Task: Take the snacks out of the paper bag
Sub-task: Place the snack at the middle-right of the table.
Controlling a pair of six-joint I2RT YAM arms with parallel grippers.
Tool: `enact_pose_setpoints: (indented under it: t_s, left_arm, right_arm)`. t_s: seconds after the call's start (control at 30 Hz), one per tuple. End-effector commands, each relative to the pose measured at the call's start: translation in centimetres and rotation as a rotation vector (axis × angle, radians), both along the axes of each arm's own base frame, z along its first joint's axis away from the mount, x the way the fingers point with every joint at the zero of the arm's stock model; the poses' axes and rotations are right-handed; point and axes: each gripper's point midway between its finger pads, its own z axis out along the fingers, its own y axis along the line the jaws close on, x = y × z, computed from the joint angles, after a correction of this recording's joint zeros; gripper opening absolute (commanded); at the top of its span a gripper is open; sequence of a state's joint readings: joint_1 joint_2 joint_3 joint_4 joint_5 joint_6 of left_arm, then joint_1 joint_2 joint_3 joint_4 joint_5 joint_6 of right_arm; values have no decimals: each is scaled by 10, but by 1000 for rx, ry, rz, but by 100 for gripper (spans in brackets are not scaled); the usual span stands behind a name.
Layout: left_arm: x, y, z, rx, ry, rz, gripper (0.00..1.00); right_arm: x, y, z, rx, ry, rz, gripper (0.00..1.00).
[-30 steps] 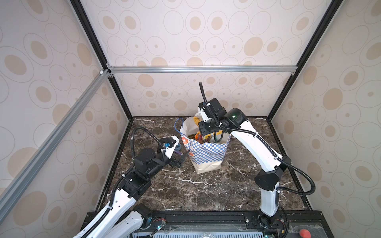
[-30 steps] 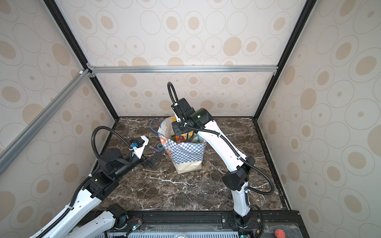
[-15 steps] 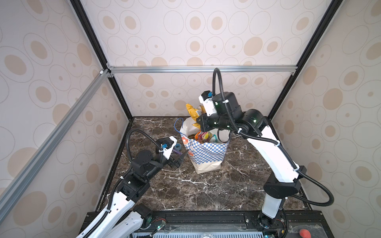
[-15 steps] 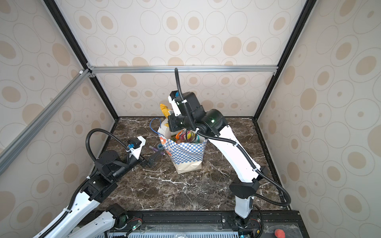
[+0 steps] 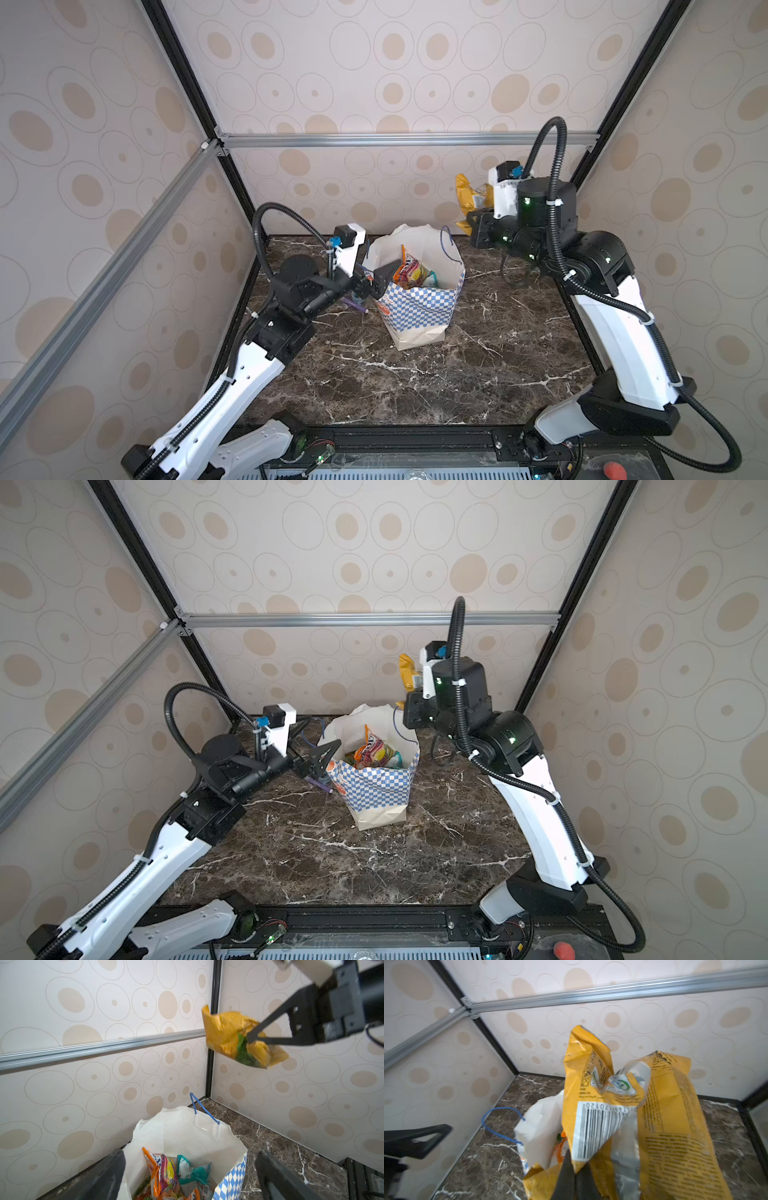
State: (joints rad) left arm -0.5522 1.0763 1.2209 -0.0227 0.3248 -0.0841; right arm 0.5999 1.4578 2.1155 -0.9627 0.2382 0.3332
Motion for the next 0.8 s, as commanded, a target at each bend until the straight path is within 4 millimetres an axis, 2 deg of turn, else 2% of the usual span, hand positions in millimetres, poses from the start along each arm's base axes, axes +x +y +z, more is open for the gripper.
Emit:
enact_pose_setpoints:
  t_s: [0.0, 0.07, 0.17, 0.23, 0.27, 0.57, 0.77]
  left_arm:
    - [8, -15, 1, 44, 85, -29, 98]
    - [16, -20, -1, 63, 96, -23, 98]
    - [19, -28, -15, 87, 106, -48, 98]
    - [13, -34, -25, 101, 108, -85, 98]
    - [8, -38, -30, 112, 106, -118, 98]
    - [-20, -71, -87, 264, 176, -289, 98]
    - [-30, -76, -109, 332, 161, -342, 98]
  right_arm:
    - [3, -35, -14, 80, 30, -101, 0]
    - [7, -55, -36, 122, 78, -153, 0]
    - [14, -77, -76, 181, 156, -215, 0]
    - [18, -81, -106, 196, 222, -229, 0]
    - [23, -90, -122, 207, 255, -256, 0]
    - [66, -66, -256, 195, 519, -210, 0]
    - [81, -61, -327, 152, 649, -220, 0]
